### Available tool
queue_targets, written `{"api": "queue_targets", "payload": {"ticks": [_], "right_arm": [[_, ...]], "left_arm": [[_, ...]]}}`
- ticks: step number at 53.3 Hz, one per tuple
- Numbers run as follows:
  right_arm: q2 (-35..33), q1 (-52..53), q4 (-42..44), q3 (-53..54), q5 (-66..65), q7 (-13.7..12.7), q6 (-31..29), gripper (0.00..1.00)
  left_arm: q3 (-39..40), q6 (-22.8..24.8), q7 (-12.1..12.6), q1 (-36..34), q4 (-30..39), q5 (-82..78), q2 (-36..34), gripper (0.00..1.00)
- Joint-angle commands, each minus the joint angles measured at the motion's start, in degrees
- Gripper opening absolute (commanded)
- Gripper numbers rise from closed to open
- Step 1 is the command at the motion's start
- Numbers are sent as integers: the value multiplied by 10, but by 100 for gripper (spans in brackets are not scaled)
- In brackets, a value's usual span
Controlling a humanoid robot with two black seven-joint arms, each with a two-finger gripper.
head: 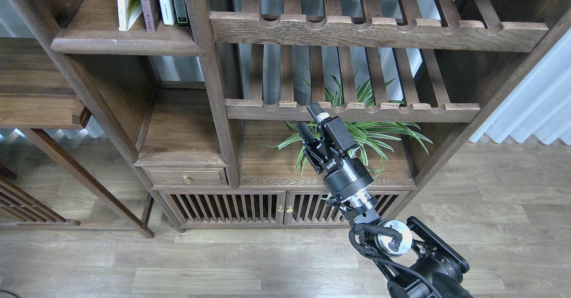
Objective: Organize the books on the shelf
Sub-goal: 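Push the red book onto the upper shelf with the left gripper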
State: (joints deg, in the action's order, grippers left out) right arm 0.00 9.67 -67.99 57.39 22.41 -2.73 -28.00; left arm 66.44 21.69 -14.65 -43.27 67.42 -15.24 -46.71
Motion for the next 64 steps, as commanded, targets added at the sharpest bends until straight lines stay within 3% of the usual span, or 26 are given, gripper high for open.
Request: {"api": "queue_targets", "payload": {"ticks": [1,5,29,42,49,55,64], "right_arm": [[0,1,0,-2,0,0,0,91],[0,1,0,-2,1,0,0,91],[0,0,0,-3,1,0,0,91],[0,-1,0,-3,1,0,0,91],[0,-1,0,-3,1,0,0,91],[0,-1,0,-3,1,0,0,91],[0,-1,0,-2,2,1,0,92]], "left_arm": [[5,-16,-26,-1,-29,-45,26,0],[3,-16,-51,-3,-55,-62,41,0],[-8,-12,-92,-46,-137,-137,126,0],[-17,-12,-93,-60,-160,-155,141,0],[-40,-12,-107,-87,-188,-170,157,0],[-72,-12,-133,-118,-221,-172,166,0],[-126,-12,-134,-172,-290,-172,193,0]]}}
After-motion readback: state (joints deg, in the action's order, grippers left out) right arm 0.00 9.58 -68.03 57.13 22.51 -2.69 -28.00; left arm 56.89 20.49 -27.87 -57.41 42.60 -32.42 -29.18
